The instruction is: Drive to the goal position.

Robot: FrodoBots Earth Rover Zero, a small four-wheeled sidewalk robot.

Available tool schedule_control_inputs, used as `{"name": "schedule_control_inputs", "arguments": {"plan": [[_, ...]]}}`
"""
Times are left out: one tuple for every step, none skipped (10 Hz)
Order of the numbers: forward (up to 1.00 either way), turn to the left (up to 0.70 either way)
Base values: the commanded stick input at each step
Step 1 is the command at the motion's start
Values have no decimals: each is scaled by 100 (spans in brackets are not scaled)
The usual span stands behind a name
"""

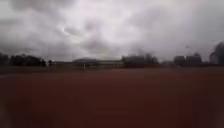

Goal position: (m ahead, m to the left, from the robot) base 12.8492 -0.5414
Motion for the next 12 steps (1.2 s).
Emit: {"name": "schedule_control_inputs", "arguments": {"plan": [[85,0],[85,0],[85,0],[85,0],[85,0],[85,0],[85,0],[85,0],[85,0],[85,0],[85,0],[85,0]]}}
